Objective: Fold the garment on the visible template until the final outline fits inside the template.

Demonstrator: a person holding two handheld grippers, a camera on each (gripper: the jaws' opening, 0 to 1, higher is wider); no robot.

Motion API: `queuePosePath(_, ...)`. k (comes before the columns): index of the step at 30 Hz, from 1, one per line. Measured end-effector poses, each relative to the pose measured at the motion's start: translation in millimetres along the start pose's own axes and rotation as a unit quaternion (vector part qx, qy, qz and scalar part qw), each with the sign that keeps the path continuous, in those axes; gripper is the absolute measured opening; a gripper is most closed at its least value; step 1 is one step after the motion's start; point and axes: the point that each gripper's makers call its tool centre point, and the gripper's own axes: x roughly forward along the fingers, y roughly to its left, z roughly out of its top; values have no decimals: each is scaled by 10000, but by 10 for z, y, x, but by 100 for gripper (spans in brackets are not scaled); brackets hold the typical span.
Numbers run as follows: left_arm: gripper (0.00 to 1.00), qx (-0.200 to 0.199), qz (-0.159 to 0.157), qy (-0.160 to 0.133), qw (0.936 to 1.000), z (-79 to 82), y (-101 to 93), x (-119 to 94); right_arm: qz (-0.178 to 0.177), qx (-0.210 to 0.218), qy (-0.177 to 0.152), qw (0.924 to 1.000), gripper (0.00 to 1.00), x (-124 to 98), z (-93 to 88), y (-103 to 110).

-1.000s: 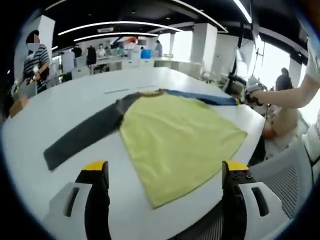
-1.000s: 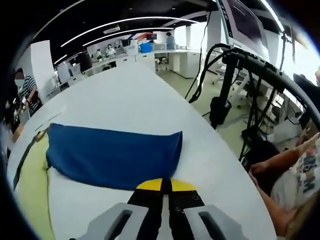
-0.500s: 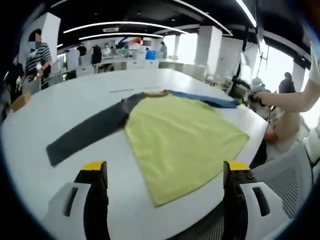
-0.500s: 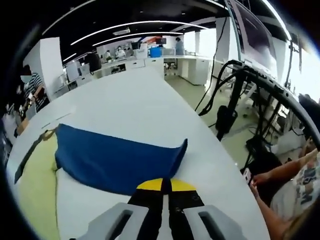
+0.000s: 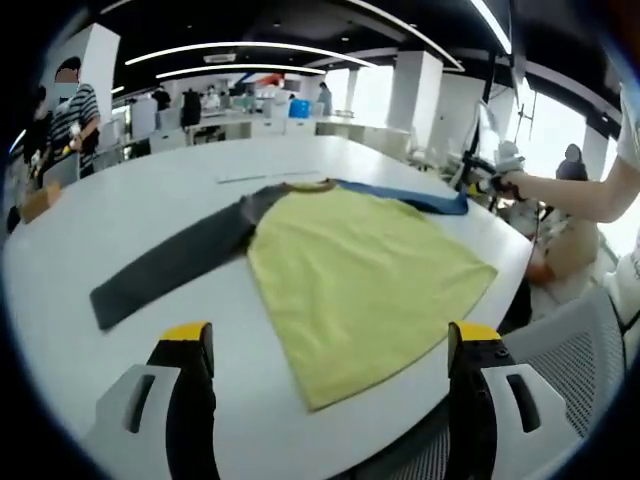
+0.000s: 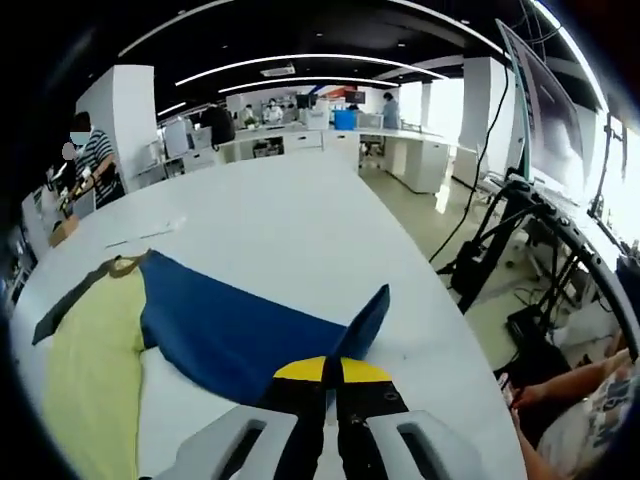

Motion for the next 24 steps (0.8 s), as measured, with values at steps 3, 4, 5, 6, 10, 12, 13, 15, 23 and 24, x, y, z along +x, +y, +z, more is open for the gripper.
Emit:
queuePosePath(3, 94, -12, 5, -14, 10000, 3, -2, -5, 108, -52, -49, 9999, 0, 0, 69, 91)
queuePosePath(4, 94, -13, 5, -18, 10000, 5, -4, -6, 145, -81, -75, 9998, 0, 0, 97, 125)
queuePosePath(5, 94, -10, 0, -20, 10000, 5, -7, -6, 166, -99, -81, 9998, 0, 37, 122, 110)
queuePosePath(6, 94, -6, -7, -16, 10000, 4, -8, -5, 187, -148, -98, 9997, 0, 60, 152, 117)
queuePosePath(10, 95, -52, -36, -157, 9999, 59, -12, -5, 227, -209, -147, 9994, 0, 43, 210, 224)
queuePosePath(12, 95, -49, -42, -167, 9998, 66, -8, -4, 280, -235, -162, 9992, 0, 40, 232, 287)
queuePosePath(13, 95, -47, -45, -163, 9998, 66, -7, -3, 310, -244, -169, 9991, 0, 37, 243, 327)
queuePosePath(15, 95, -36, -50, -140, 9999, 59, -10, 2, 364, -262, -190, 9988, 0, 36, 266, 390)
queuePosePath(23, 95, -27, -106, -82, 9999, 25, -30, 15, 564, -360, -268, 9974, 0, 34, 368, 623)
queuePosePath(24, 95, -26, -107, -75, 9999, 23, -32, 14, 597, -380, -277, 9971, 0, 34, 387, 660)
